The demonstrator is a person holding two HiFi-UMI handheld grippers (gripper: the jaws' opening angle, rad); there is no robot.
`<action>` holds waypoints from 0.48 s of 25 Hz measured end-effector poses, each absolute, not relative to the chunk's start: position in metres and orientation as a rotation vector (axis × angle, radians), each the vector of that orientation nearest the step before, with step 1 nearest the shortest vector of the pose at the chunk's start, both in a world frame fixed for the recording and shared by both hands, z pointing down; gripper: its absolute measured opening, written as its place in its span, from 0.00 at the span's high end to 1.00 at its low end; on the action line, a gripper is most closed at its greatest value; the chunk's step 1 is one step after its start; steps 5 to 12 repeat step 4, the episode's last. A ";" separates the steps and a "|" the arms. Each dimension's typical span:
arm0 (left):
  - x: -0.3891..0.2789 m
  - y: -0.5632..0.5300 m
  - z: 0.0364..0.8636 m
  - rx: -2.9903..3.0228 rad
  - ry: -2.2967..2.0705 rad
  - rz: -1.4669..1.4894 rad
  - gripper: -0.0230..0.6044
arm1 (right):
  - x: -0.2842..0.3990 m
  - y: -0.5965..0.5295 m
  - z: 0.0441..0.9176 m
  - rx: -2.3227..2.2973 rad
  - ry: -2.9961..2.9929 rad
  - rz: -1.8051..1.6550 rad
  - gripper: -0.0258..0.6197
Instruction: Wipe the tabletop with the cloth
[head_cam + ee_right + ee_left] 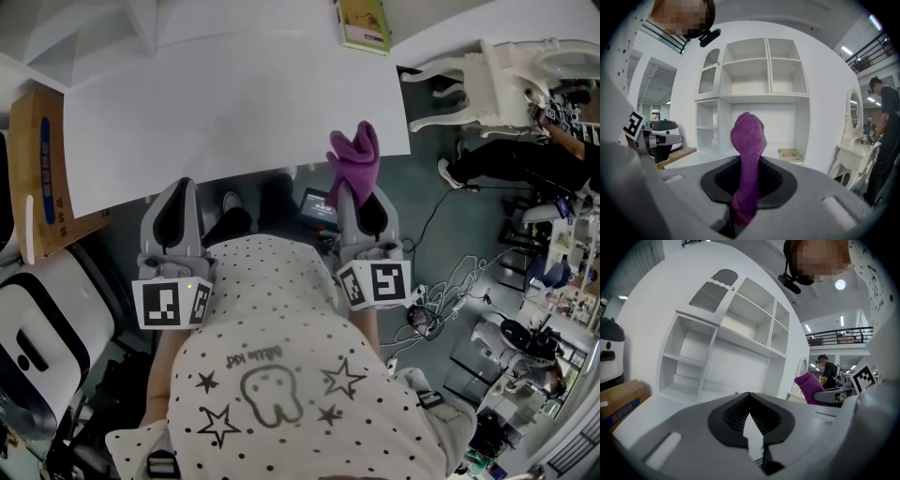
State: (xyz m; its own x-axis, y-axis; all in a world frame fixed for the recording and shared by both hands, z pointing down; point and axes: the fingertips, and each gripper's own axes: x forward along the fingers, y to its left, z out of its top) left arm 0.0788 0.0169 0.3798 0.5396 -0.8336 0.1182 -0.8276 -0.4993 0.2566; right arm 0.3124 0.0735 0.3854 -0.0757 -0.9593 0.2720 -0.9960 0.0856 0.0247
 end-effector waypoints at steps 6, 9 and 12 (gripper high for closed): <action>0.076 0.017 0.381 2.492 -1.387 -0.027 0.97 | 0.311 0.073 0.385 1.971 -2.141 0.245 0.85; 0.076 0.017 0.381 2.492 -1.387 -0.027 0.97 | 0.311 0.073 0.385 1.971 -2.141 0.245 0.85; 0.076 0.017 0.381 2.492 -1.387 -0.027 0.97 | 0.311 0.073 0.385 1.971 -2.141 0.245 0.85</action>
